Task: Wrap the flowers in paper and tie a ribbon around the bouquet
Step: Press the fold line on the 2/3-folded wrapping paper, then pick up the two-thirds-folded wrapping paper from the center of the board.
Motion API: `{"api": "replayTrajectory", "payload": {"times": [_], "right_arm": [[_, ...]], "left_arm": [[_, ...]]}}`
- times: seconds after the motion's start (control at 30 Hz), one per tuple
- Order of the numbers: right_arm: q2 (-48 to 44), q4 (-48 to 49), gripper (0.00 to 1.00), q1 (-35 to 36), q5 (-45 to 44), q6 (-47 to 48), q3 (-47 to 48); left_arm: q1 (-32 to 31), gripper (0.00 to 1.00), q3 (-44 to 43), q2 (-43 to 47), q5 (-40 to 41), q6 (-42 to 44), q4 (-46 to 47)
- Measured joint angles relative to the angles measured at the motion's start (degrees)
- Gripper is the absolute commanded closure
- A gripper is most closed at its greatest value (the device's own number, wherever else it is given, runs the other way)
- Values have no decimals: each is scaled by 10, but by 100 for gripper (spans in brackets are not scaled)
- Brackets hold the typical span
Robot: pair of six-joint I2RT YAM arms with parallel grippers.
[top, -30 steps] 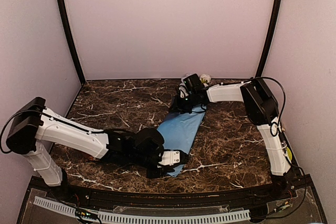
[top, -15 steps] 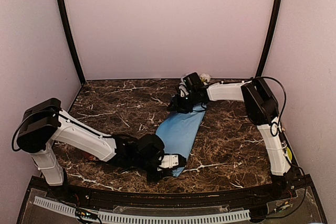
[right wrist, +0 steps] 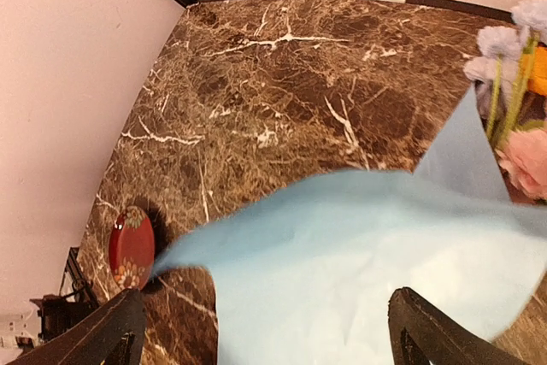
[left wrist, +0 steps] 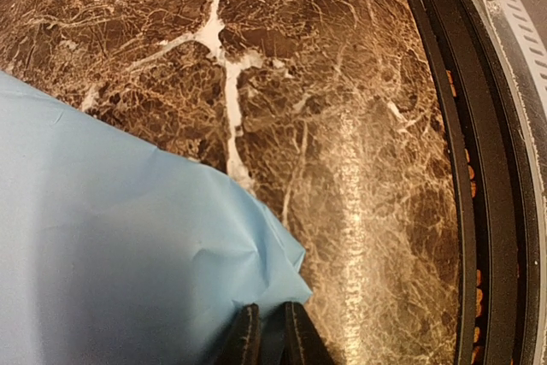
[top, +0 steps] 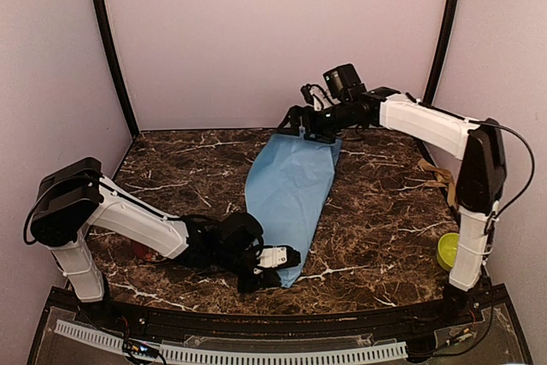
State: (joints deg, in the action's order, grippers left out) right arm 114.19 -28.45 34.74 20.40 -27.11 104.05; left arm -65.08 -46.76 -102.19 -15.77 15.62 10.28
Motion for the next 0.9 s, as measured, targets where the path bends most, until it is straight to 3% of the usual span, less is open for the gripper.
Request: {"api": "replayTrajectory", "payload": {"times": [0.23,0.43,0.73,0.83,0.9], "right_arm": [[-209,26,4,-24,-40,-28,-268],[-171,142,14,-35,22,-104,-462],[-73,381,22,-14,99,-203,-504],[-57,446,35,-12,112,-231,-518],[-49,474,52,-12,115,-246,-525]], "left_arm": [[5,89,8,0,-11,-8,15],[6,89,9,0,-19,-11,18],[7,90,9,-1,-24,-16,20],[8,90,9,-1,-25,-16,21],[8,88,9,-1,-27,-17,21]]}}
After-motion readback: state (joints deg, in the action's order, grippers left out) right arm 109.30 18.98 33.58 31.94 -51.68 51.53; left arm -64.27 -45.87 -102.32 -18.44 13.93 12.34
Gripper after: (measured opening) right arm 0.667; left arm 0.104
